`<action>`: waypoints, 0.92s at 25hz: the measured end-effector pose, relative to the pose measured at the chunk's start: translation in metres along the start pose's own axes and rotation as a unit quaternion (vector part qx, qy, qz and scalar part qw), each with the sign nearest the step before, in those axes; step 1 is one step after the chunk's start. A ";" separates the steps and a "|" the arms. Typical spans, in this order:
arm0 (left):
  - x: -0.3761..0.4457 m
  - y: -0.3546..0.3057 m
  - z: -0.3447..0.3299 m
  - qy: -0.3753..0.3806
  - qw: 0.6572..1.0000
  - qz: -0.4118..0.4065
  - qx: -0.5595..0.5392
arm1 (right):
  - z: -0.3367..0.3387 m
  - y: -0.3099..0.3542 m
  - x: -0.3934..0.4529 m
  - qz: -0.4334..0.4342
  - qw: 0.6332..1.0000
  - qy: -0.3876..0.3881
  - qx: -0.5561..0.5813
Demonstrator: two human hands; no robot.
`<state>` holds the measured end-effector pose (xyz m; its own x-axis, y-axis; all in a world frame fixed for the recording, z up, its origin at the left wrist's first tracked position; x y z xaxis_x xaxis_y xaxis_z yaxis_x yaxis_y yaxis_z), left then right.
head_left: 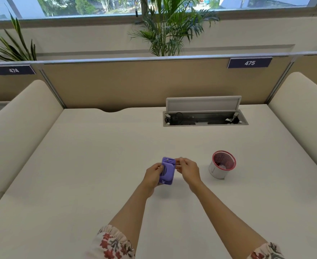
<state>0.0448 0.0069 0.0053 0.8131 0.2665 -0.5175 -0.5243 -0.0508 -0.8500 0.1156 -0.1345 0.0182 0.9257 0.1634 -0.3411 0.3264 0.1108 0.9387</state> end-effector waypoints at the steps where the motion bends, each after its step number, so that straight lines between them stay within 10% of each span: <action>1: 0.000 0.000 -0.001 0.002 1.000 -0.002 0.002 | 0.002 0.000 0.001 -0.003 1.000 0.006 0.015; 23: -0.002 0.004 -0.016 0.046 0.997 -0.006 -0.057 | 0.016 -0.007 0.009 -0.118 0.986 0.045 0.107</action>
<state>0.0447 -0.0097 0.0014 0.8413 0.1785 -0.5102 -0.4869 -0.1596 -0.8588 0.1245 -0.1491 0.0092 0.8010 0.2452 -0.5461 0.5732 -0.0509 0.8179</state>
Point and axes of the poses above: each hand's wrist, its own x-axis towards the middle knuckle, its own z-axis out of the back of the hand, y = z × x, the point moved 5 cm from there along x, towards the middle knuckle, and after that the axes turned 7 degrees about x, right-handed, at the moved point
